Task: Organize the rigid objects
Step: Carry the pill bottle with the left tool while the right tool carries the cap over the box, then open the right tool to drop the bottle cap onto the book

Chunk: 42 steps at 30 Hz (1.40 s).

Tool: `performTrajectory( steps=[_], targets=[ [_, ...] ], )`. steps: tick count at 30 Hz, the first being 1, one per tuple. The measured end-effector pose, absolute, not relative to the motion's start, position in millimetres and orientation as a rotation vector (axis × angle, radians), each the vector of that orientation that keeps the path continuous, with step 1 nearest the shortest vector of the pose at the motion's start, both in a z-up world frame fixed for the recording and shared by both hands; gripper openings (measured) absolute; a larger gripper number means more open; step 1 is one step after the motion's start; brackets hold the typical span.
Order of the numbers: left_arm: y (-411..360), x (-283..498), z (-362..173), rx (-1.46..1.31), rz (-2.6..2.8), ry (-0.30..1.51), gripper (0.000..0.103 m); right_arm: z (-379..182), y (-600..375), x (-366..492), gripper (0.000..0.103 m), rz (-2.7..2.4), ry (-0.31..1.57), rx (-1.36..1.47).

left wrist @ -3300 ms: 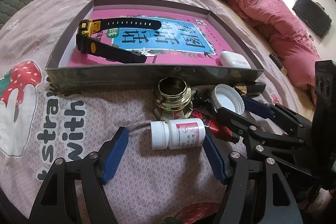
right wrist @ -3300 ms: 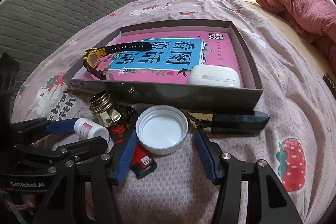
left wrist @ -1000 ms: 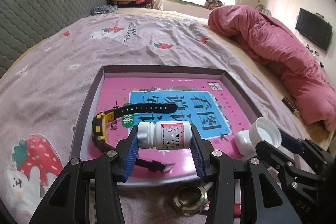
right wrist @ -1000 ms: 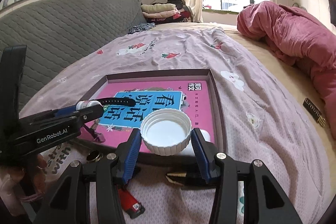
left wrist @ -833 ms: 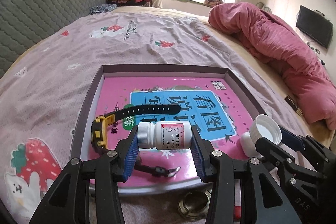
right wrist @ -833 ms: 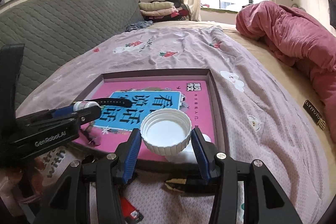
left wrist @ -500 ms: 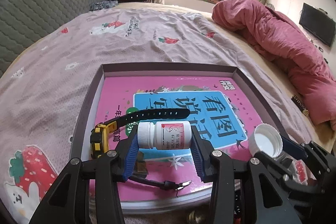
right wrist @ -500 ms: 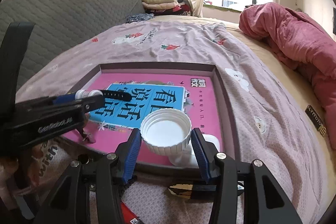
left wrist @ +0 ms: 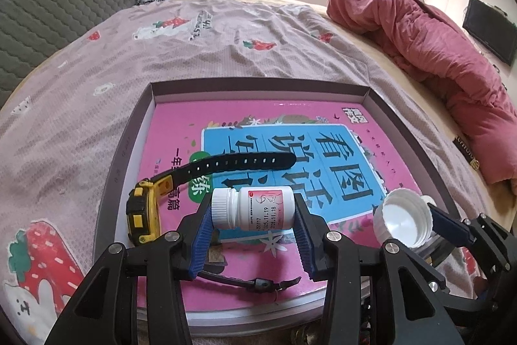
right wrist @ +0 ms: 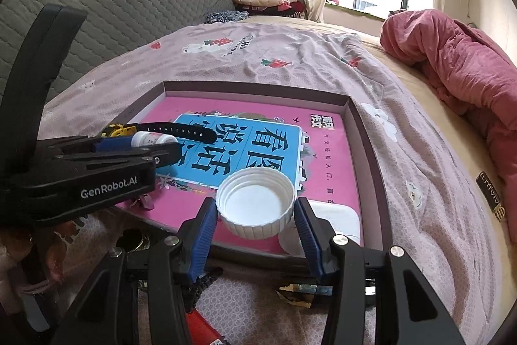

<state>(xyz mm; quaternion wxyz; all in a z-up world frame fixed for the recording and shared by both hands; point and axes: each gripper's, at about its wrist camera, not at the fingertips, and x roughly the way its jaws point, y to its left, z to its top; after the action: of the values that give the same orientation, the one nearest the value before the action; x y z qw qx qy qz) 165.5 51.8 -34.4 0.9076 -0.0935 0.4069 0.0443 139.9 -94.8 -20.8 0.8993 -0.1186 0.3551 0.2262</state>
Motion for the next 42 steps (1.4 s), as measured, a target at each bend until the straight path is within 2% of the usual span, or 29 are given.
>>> performTrajectory(
  steps=[42],
  targets=[
    [48,169,-39,-0.125,0.114,0.881,0.047,-23,-96,150,0.05,0.356,0.778,-0.277]
  ],
)
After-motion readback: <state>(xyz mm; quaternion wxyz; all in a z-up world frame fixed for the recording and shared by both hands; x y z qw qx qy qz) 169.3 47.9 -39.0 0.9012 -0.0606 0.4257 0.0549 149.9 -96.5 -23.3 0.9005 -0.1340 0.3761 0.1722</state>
